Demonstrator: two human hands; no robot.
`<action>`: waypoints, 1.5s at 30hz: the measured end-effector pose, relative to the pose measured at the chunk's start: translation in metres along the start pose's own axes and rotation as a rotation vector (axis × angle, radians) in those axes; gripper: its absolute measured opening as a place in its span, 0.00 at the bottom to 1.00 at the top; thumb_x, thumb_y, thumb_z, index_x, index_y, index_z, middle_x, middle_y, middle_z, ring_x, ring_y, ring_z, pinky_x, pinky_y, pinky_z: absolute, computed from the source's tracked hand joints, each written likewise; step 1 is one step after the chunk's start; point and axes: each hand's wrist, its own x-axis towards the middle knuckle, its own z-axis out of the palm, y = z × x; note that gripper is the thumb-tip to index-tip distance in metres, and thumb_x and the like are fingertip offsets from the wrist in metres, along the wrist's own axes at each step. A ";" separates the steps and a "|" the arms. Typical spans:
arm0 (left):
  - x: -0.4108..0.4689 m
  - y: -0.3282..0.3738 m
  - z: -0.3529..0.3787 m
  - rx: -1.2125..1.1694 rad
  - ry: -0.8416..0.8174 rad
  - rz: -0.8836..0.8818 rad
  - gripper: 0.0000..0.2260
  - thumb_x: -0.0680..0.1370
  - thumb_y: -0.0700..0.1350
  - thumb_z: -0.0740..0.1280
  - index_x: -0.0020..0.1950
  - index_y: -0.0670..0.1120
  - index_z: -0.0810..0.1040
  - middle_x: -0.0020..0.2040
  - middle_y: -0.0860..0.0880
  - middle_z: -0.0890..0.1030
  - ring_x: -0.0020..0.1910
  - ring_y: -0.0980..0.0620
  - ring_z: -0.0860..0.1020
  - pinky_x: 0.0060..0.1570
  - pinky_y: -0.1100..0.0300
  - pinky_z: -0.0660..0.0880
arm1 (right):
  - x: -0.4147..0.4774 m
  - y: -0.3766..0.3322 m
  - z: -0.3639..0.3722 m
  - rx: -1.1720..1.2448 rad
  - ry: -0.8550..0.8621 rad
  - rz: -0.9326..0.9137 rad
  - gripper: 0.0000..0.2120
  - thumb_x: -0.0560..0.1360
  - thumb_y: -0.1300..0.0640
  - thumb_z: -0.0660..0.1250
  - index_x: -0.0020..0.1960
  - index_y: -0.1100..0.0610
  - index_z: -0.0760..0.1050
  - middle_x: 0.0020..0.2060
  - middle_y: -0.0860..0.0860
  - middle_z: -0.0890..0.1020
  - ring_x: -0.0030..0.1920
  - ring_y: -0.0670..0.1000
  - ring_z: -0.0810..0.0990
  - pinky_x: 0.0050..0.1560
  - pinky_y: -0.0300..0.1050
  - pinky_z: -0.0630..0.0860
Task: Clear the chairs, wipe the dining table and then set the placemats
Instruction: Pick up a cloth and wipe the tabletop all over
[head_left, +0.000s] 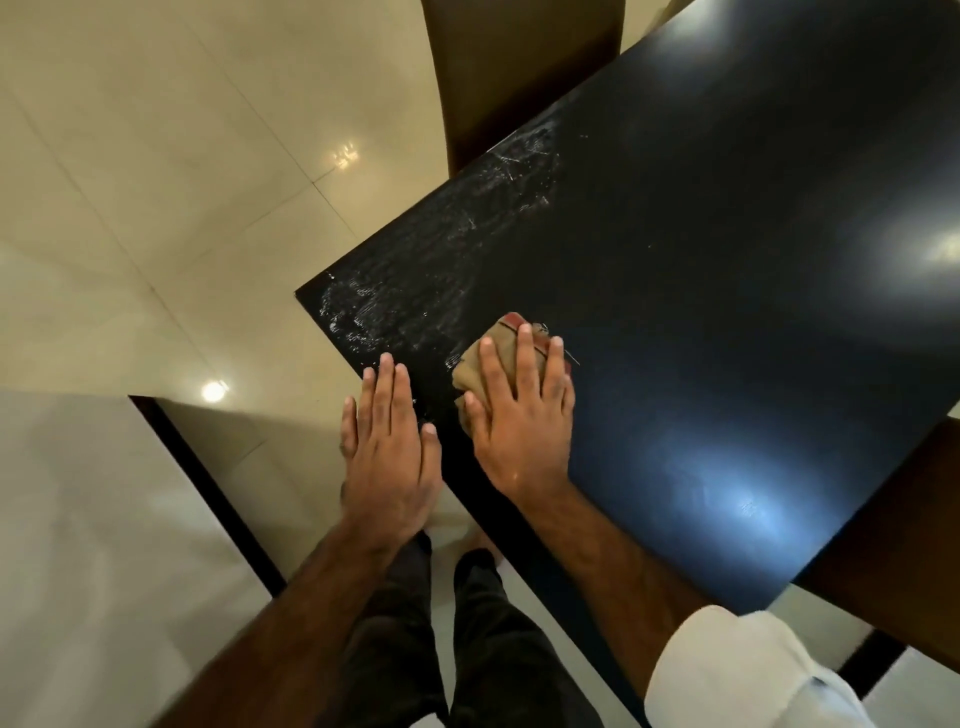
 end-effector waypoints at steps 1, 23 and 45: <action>0.004 0.001 -0.003 -0.001 0.020 0.002 0.34 0.86 0.55 0.50 0.91 0.47 0.45 0.91 0.51 0.40 0.89 0.54 0.36 0.88 0.46 0.38 | 0.000 -0.004 -0.002 0.040 -0.023 -0.024 0.33 0.87 0.33 0.49 0.89 0.41 0.48 0.90 0.54 0.45 0.88 0.65 0.43 0.83 0.69 0.56; 0.083 0.022 0.002 0.381 -0.072 0.212 0.39 0.88 0.65 0.51 0.90 0.44 0.43 0.90 0.42 0.38 0.89 0.42 0.37 0.87 0.43 0.38 | 0.069 0.124 -0.022 0.077 0.297 0.177 0.25 0.89 0.49 0.56 0.83 0.57 0.68 0.85 0.56 0.65 0.85 0.61 0.60 0.81 0.60 0.65; 0.168 -0.032 -0.064 0.352 -0.004 0.014 0.36 0.88 0.65 0.47 0.91 0.47 0.46 0.91 0.41 0.42 0.89 0.37 0.42 0.87 0.36 0.45 | 0.074 0.121 -0.020 0.033 0.303 0.206 0.23 0.90 0.51 0.56 0.83 0.57 0.68 0.84 0.57 0.66 0.84 0.63 0.61 0.79 0.63 0.69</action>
